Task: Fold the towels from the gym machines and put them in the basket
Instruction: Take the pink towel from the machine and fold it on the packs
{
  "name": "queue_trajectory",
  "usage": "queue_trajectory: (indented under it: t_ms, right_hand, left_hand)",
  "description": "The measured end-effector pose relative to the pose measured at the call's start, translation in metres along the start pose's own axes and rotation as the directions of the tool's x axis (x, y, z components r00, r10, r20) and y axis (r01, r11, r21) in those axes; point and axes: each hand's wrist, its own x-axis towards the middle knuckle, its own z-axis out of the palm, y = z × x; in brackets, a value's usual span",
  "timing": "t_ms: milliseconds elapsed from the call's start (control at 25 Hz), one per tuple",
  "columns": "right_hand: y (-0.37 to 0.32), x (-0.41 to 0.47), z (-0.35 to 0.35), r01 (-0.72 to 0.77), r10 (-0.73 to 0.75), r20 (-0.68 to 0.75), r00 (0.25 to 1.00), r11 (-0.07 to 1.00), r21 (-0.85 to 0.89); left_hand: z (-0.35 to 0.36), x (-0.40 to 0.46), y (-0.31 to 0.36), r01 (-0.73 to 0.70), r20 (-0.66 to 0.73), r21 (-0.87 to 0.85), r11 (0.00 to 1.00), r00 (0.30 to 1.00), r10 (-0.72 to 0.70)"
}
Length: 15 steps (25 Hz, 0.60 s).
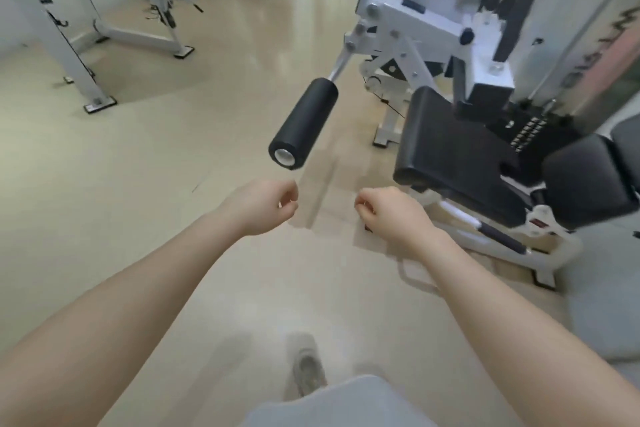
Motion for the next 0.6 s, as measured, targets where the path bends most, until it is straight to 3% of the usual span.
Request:
queue_trajectory:
  t_ms: [200,400,600]
  right_hand:
    - [-0.034,0.141,-0.016,-0.013,0.013,0.019,1.000,0.999,0.038]
    - [-0.076,0.276,-0.017,-0.054,0.054,-0.010,0.998,0.998,0.014]
    - [-0.127,0.411,-0.033,-0.180,0.191,-0.090,0.977,0.976,0.123]
  left_hand:
    - [-0.051,0.099,-0.073,0.026,-0.057,-0.060,0.998,0.998,-0.030]
    - [-0.099,0.210,-0.169,-0.058,-0.052,-0.121,0.991,0.997,0.052]
    - [-0.178,0.340,-0.268,-0.167,0.052,-0.073,0.983,0.984,0.171]
